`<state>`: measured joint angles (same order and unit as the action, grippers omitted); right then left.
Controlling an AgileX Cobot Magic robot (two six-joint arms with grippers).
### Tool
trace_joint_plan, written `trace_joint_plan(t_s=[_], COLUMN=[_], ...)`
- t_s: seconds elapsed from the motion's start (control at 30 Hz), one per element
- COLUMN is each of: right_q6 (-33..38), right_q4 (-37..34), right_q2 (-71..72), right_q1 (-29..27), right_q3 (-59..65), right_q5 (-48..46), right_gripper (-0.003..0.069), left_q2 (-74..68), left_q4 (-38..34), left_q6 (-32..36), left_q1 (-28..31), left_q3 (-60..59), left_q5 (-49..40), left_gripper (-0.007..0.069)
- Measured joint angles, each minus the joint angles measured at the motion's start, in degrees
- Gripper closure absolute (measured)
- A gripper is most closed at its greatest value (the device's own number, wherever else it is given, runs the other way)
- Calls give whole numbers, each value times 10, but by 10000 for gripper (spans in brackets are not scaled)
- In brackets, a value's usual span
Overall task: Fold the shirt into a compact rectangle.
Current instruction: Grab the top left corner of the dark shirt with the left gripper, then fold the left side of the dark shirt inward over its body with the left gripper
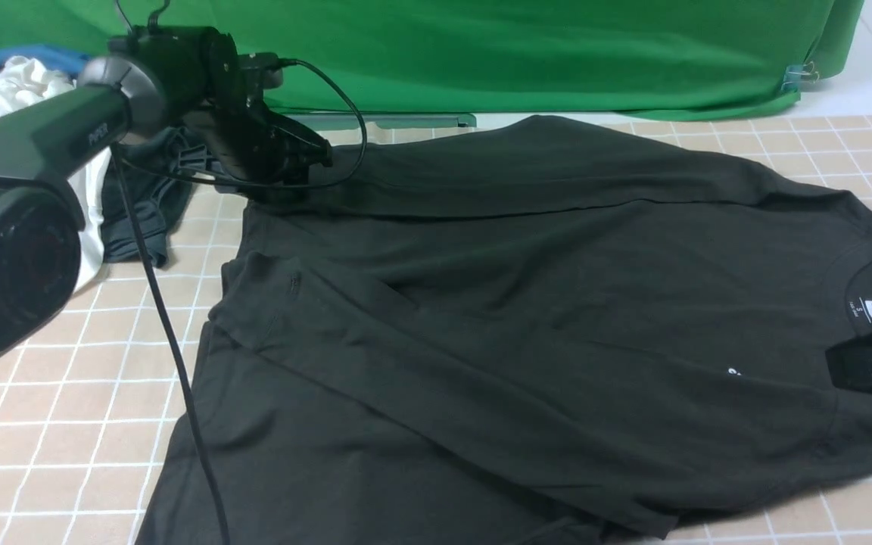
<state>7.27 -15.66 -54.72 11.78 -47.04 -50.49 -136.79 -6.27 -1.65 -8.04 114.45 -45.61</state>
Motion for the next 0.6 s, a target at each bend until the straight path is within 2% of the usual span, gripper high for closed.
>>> trace_joint_plan(t_s=[0.03,0.13,0.17,0.2,0.33,0.6], right_q6=[0,0,0,0,0,0], right_q4=[0,0,0,0,0,0], right_q2=[0,0,0,0,0,0], right_q1=[0,0,0,0,0,0], right_q3=[0,0,0,0,0,0], right_q5=[1,1,1,1,2,4], right_gripper=[413,413,413,413,413,413], left_q2=[-1,-4,-5,-5,-4,53], left_q4=[-3,-29,-29,-33,-35,-38], left_q6=[6,27,27,31,33,35], left_q1=[0,1,1,1,1,1], left_q3=[0,2,2,3,4,4], left_q5=[0,2,2,0,-2,-49], left_gripper=[300,410,416,466,572,588])
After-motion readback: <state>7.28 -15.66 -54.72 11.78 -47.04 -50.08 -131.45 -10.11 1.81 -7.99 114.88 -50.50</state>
